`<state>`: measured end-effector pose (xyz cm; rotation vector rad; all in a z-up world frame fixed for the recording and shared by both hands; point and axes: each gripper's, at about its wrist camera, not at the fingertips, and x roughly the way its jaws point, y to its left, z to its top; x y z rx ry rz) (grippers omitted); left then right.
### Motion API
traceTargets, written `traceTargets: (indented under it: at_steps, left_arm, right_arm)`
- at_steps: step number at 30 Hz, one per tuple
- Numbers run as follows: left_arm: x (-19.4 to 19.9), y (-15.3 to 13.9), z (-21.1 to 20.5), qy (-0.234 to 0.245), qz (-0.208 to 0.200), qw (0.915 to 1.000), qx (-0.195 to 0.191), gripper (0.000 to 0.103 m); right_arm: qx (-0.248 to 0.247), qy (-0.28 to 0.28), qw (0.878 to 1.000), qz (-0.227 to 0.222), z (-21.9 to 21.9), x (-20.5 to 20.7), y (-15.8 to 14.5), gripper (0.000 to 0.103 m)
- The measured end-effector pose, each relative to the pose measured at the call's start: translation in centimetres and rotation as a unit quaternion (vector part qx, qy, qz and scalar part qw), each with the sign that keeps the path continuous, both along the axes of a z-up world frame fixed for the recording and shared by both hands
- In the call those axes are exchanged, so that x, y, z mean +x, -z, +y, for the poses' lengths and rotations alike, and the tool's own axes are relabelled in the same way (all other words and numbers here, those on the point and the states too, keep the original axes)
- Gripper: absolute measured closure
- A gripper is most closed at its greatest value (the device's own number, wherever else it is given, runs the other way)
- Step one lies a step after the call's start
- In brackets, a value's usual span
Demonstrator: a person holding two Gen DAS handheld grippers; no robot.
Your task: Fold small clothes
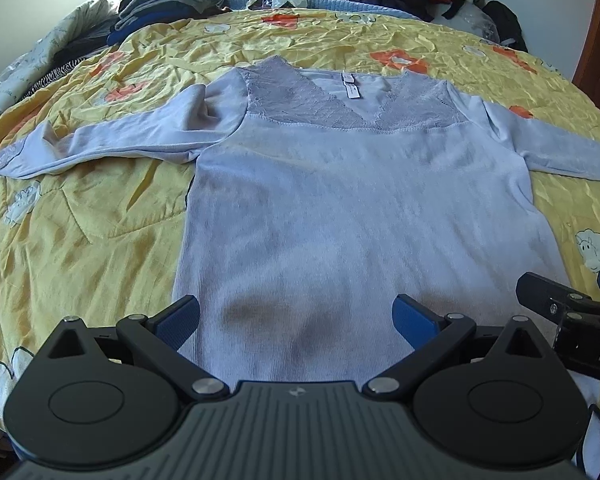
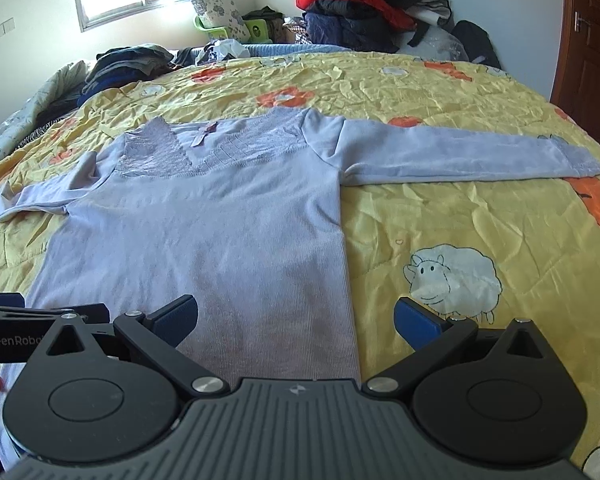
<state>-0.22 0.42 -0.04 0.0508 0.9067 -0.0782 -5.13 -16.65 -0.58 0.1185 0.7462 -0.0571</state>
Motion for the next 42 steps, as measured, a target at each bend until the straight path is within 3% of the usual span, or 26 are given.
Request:
traceTargets:
  at_steps: [13, 28, 42]
  left_arm:
    - [0.2, 0.2, -0.2, -0.004, -0.004, 0.9999, 0.012, 0.000]
    - [0.5, 0.4, -0.9, 0.008, -0.019, 0.9992, 0.033, 0.000]
    - [-0.2, 0.3, -0.6, -0.002, -0.025, 0.9986, 0.046, 0.000]
  right_arm:
    - [0.017, 0.002, 1.000, -0.010, -0.5, -0.1, -0.1, 0.000]
    - [-0.012, 0.010, 1.000, -0.025, -0.4, -0.4, -0.2, 0.000]
    - [0.053, 0.014, 0.998, -0.022, -1.5, -0.5, -0.3, 0.000]
